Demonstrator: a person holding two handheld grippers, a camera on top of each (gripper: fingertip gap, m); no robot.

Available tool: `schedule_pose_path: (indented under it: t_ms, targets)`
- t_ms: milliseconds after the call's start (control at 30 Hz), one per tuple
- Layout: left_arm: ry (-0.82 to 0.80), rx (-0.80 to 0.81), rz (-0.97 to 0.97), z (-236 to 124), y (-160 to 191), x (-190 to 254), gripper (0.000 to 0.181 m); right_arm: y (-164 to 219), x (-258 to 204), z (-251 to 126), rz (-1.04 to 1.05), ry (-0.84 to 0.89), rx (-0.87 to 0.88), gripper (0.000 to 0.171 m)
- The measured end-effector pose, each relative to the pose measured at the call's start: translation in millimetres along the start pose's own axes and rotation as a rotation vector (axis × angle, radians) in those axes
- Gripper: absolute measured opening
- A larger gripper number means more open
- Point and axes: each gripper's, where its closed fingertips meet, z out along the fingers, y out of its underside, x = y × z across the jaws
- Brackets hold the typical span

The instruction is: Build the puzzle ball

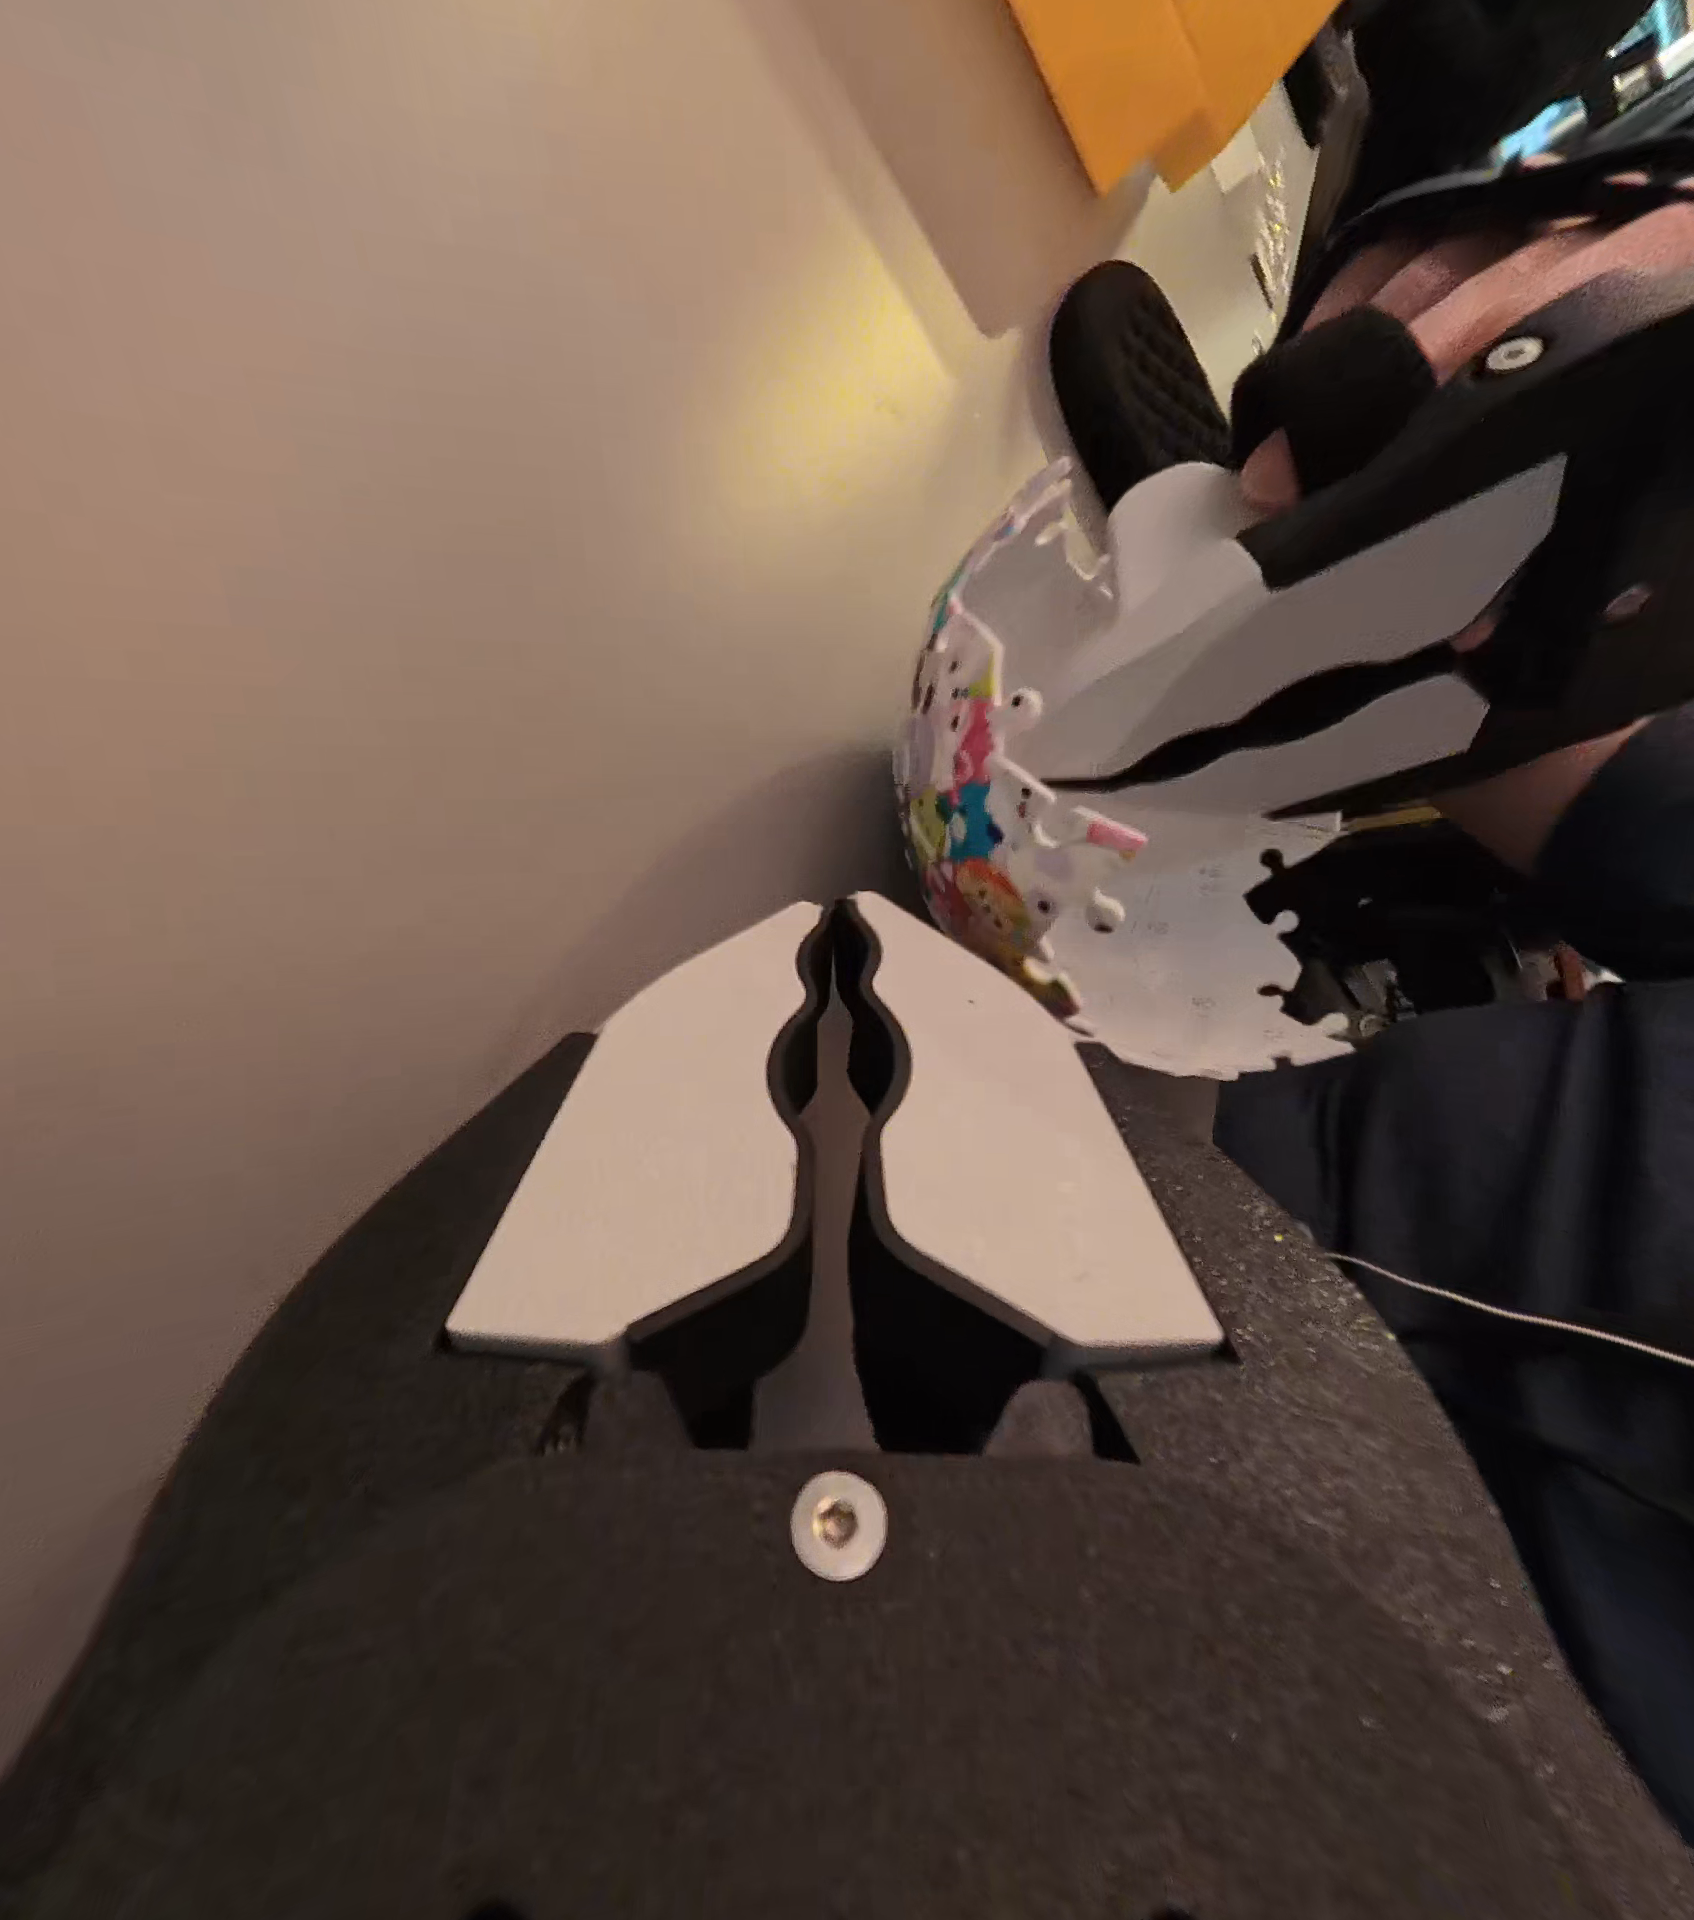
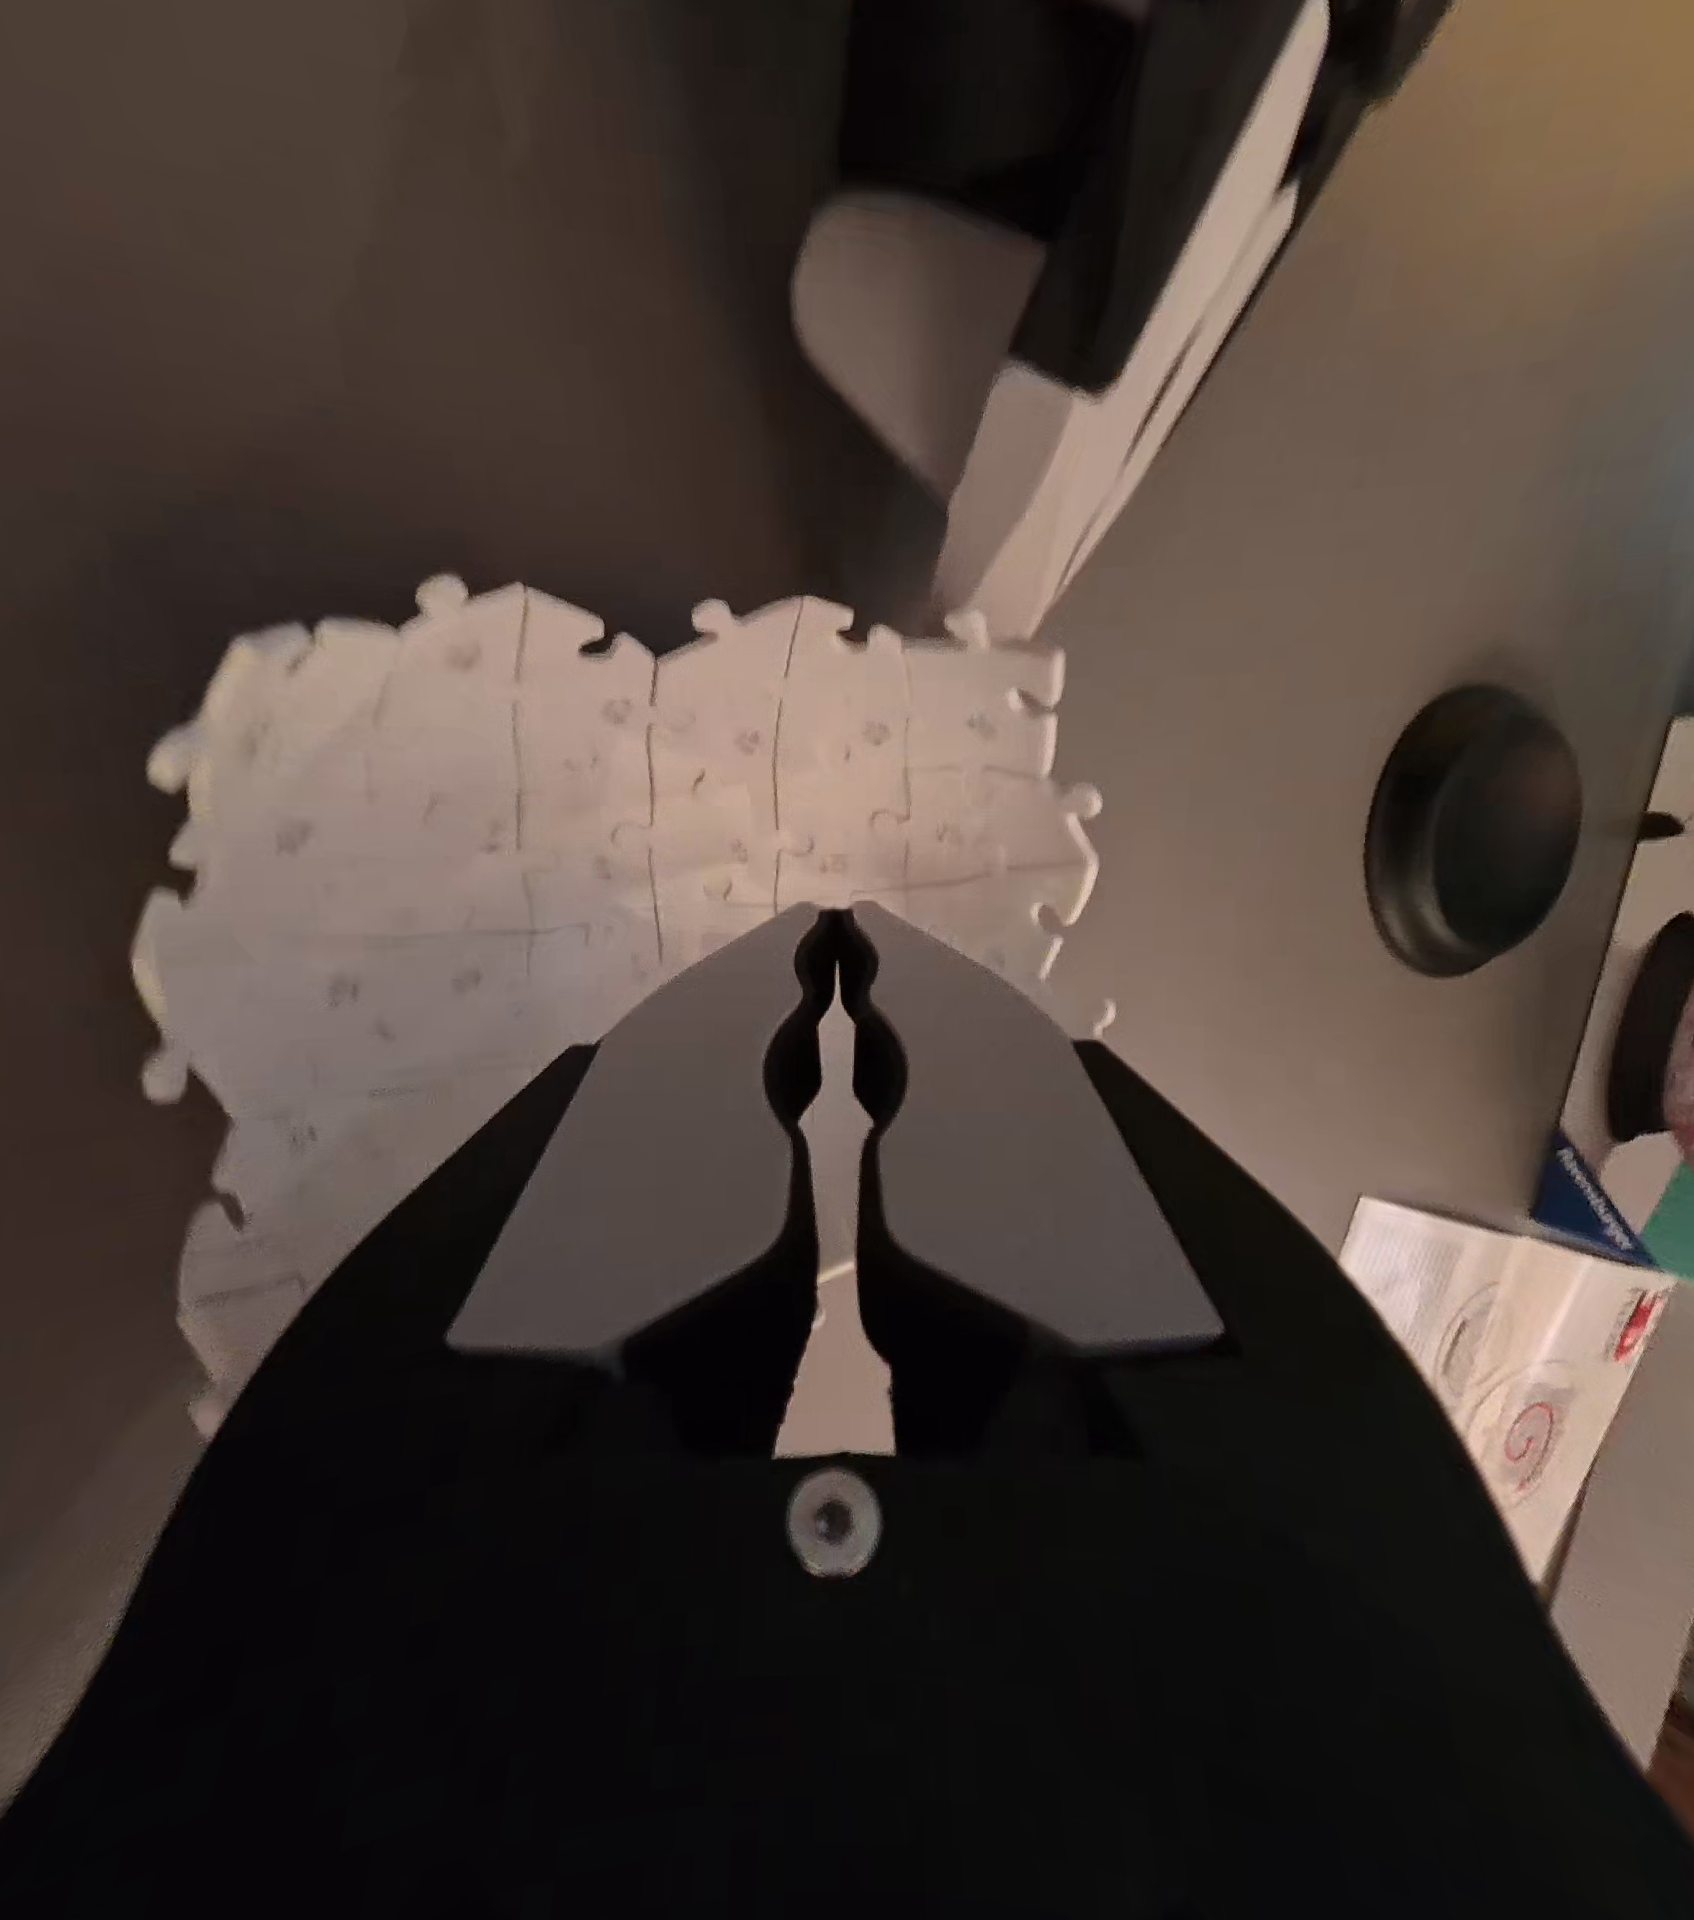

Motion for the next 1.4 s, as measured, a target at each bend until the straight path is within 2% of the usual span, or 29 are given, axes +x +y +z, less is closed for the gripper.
schedule_pose_path:
  t_ms: [267, 467, 767, 900, 1400]
  targets:
    - [0.087, -0.125, 0.013, 21.6, 12.0, 15.1, 0.0, -17.4, -2.6, 10.5, -0.016, -0.065, 0.088, 0.001]
    - [0.104, -0.109, 0.004, 21.0, 11.6, 16.3, 0.0, -14.8, 2.4, 9.1, -0.02, -0.028, 0.096, 0.001]
    - [0.134, -0.11, 0.001, 22.3, 13.9, 20.7, 0.0, -25.7, -16.2, 7.8, -0.035, -0.12, 0.157, 0.001]
    - [0.136, -0.116, 0.013, 23.0, 15.2, 22.3, 0.0, -28.3, -17.6, 6.4, -0.052, -0.109, 0.161, 0.001]
    - [0.228, -0.124, -0.096, 16.6, 26.4, 29.3, 0.0, -30.3, -14.7, 10.3, -0.035, -0.099, 0.164, 0.001]
